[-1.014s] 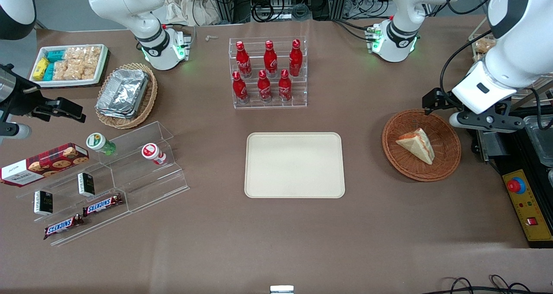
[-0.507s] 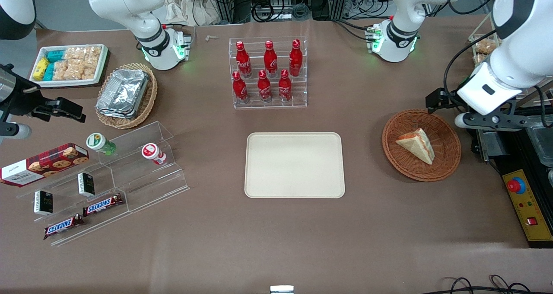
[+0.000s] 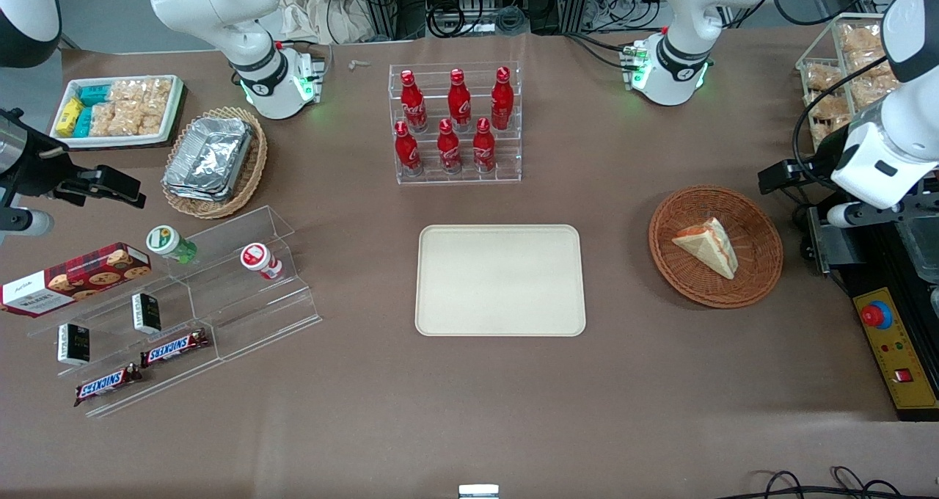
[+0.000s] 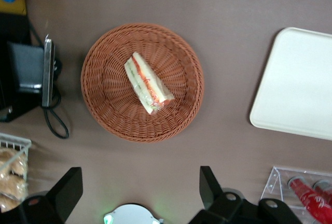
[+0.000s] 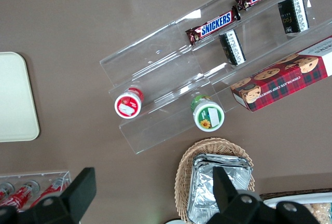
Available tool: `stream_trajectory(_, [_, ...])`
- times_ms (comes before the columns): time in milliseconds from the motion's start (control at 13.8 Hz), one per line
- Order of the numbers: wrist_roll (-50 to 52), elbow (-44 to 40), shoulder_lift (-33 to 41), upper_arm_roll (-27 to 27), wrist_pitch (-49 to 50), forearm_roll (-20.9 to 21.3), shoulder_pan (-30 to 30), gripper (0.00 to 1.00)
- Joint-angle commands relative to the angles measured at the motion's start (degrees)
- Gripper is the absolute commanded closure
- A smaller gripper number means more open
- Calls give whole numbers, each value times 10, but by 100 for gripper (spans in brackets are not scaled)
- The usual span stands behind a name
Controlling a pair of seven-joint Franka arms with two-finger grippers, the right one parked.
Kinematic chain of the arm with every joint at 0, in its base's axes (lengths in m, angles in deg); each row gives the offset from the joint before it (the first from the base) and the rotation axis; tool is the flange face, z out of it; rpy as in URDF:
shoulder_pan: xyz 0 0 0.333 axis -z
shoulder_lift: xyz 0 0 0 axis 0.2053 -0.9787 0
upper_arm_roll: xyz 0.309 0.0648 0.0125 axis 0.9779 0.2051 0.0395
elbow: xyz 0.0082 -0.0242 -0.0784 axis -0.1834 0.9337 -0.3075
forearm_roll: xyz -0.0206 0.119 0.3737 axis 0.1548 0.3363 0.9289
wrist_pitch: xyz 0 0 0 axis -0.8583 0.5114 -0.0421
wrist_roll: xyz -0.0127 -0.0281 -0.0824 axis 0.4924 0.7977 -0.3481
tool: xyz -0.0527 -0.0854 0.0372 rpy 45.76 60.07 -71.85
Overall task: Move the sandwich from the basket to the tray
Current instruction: 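Lower the open left gripper over the wrapped sandwich in the basket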
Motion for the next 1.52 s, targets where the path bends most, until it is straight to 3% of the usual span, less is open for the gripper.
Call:
stream_trajectory(0, [73, 87, 49, 3, -56, 36, 5, 0])
stream_trajectory(217, [146, 179, 79, 3, -145, 46, 5, 0])
stream_trajectory(652, [276, 277, 73, 3, -251, 47, 5, 0])
stream_trajectory(1449, [435, 336, -61, 3, -414, 47, 10, 0])
